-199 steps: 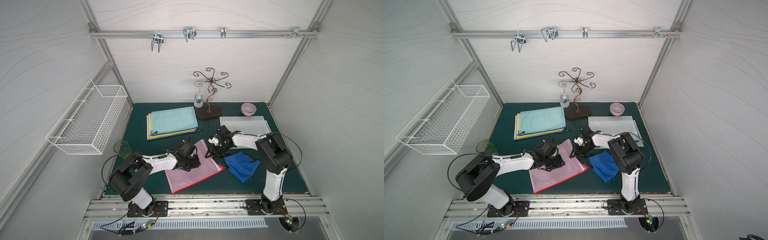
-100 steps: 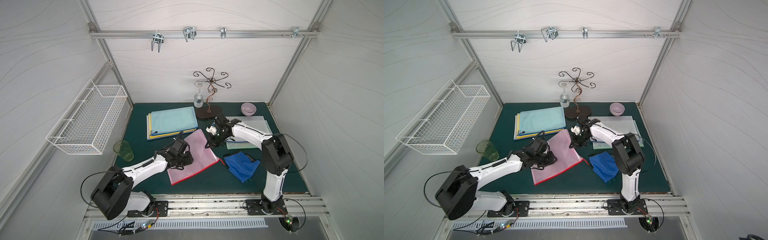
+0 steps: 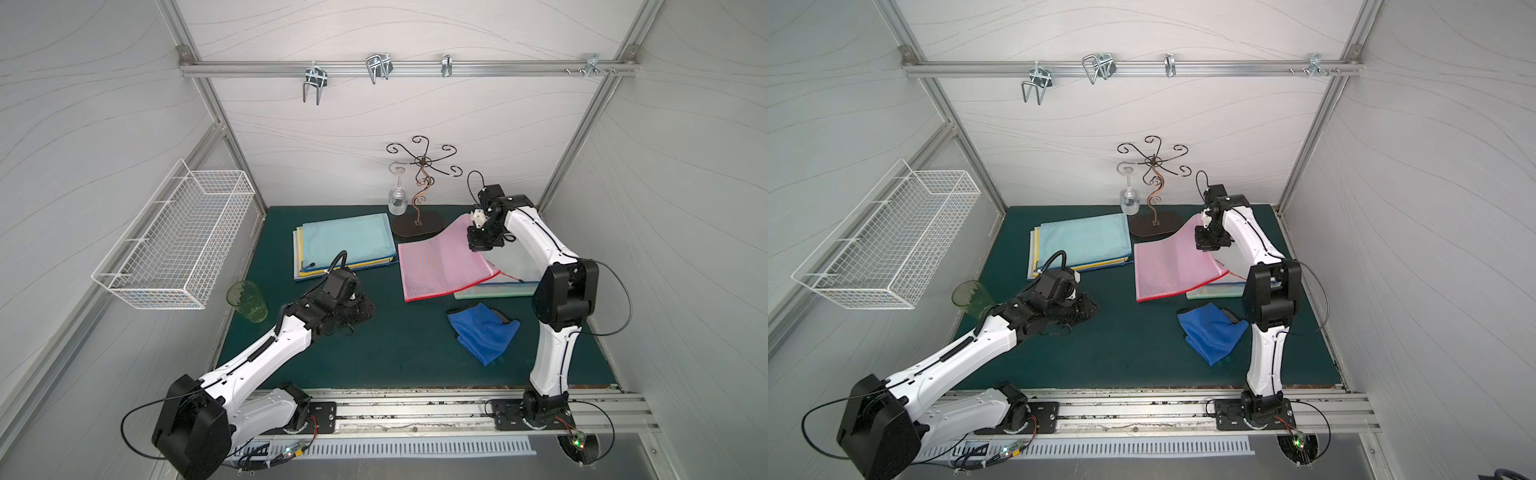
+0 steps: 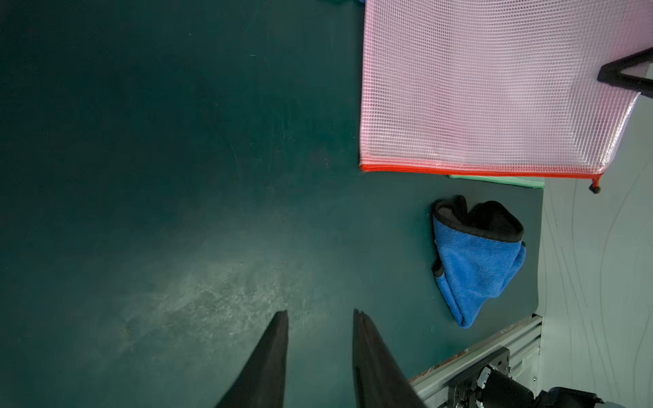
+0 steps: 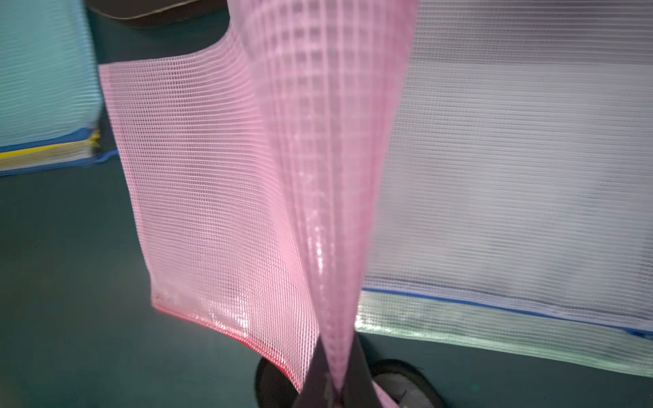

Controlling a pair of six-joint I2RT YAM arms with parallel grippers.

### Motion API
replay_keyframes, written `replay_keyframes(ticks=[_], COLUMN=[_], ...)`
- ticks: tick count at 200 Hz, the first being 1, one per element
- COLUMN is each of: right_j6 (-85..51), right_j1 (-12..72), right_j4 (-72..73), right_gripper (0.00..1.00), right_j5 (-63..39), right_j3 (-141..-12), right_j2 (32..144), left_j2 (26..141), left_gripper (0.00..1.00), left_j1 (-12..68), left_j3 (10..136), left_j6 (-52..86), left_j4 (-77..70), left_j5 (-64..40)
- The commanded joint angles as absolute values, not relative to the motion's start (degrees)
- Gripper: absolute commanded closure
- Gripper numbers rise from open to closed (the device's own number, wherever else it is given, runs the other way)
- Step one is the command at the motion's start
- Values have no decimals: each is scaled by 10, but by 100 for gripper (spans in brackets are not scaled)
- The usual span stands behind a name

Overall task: Wipe the document bag
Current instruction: Pick up the document bag from the center of the board, then place the document bag.

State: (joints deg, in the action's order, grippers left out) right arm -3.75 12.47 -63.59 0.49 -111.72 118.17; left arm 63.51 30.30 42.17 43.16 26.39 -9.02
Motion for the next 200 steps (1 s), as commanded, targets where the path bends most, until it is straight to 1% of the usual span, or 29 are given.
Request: replay_keyframes(ticks=[1,47,77,107,149,200], right_j6=[42,90,152,180,203,177], right_j1=[97,49,29,1,-34,-33], right_j4=[-671,-659,-624,-589,-550,-550], right_gripper=[100,100,100,100,100,100], right_j5=[68,152,207,235,234,203], right_j3=[-1153,-1182,-1166,-1147,-1129,-1141], right_j2=[1215,1261,1275,1281,1286,1312], left_j2=[642,664,677,686,712,754], left_gripper=[66,66,66,66,66,66], left_j1=[296,280,260,242,225,218], left_j3=[436,459,467,481,502,531], left_j6=[414,404,400,395,386,375], left_j4=[277,286,287,293,300,304], left_j5=[-83,-89,-96,-103,-111,-125])
